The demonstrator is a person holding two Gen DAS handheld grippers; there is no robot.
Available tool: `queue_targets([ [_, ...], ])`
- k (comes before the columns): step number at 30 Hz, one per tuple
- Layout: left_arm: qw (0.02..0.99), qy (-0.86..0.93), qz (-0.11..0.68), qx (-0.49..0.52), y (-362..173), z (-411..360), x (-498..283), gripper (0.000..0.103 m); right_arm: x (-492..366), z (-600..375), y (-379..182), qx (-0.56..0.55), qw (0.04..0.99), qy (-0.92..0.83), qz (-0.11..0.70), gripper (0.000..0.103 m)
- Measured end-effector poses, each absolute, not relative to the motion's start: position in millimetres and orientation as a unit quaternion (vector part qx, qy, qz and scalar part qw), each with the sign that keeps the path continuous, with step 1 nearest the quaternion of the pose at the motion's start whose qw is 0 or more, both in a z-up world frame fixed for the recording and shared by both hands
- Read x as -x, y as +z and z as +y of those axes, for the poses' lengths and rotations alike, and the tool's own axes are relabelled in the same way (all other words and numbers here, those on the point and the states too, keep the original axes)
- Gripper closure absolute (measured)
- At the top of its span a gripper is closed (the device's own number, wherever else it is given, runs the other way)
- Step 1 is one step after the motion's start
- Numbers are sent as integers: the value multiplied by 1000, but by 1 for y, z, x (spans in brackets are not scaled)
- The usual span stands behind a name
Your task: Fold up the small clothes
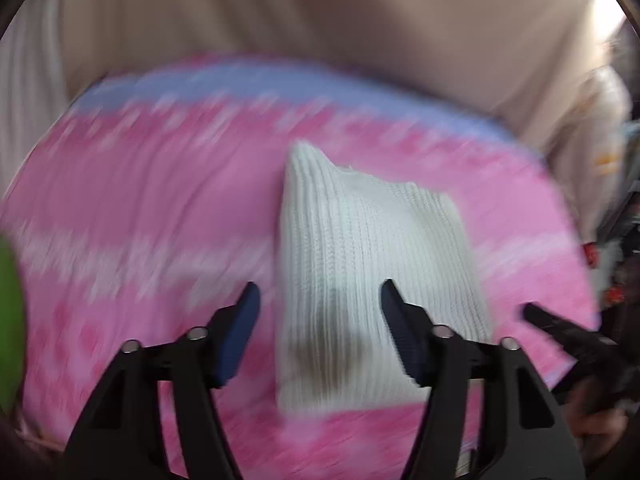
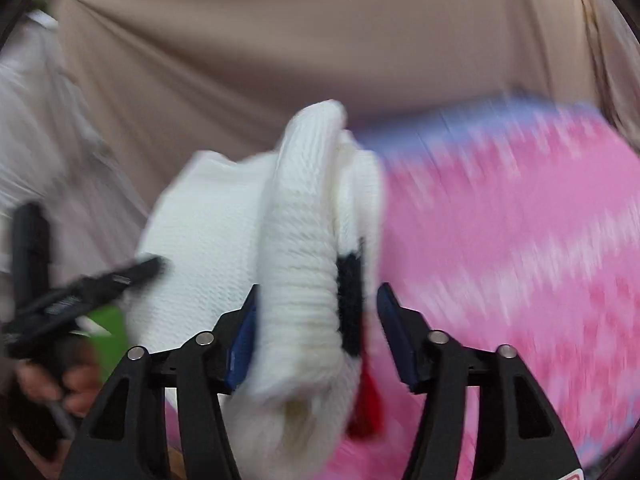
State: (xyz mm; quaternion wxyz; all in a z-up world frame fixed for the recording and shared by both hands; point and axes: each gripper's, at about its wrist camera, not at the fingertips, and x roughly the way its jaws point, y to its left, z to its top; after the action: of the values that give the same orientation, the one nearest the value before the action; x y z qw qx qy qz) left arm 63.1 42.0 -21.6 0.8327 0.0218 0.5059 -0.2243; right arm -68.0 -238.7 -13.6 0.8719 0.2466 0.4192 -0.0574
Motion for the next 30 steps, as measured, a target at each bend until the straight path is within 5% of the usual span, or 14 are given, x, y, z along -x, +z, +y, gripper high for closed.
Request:
queue_targets([
  [1,826,-220,519,-1,-29,55,-58,47,69,-238,-47,-251,841,-75,473,86],
  [3,825,-215,521,49,-29,77,-49,42,86,-236,-59,-290,824,-60,482,86],
  [5,828,-212,517,57,-23,81,-44,40,93,-229,-46,-267,839,-57,470,73],
  [7,829,-213,514,55,-20,76,-46,38,86,-218,-34,-238,850,-46,468,42],
  [10,825,-208,524,33,-26,66,-42,35,61,-206,-38,-215,847,-38,485,38],
  [12,817,-201,539,19,-41,62,-44,35,46,-199,-64,-205,826,-37,523,38],
  [15,815,-197,544,12,-45,61,-43,35,30,-205,-90,-201,805,-45,556,74],
  [18,820,-200,536,-5,-40,53,-41,35,29,-215,-48,-204,838,-30,504,85],
  [21,818,-202,538,-16,-41,46,-41,35,29,-215,-27,-177,853,-30,491,85],
  [26,824,-183,534,-48,-39,38,-38,35,38,-217,-110,-228,789,-40,570,73],
  [30,836,-162,518,-83,-31,31,-34,29,55,-221,-72,-248,803,-79,537,69],
])
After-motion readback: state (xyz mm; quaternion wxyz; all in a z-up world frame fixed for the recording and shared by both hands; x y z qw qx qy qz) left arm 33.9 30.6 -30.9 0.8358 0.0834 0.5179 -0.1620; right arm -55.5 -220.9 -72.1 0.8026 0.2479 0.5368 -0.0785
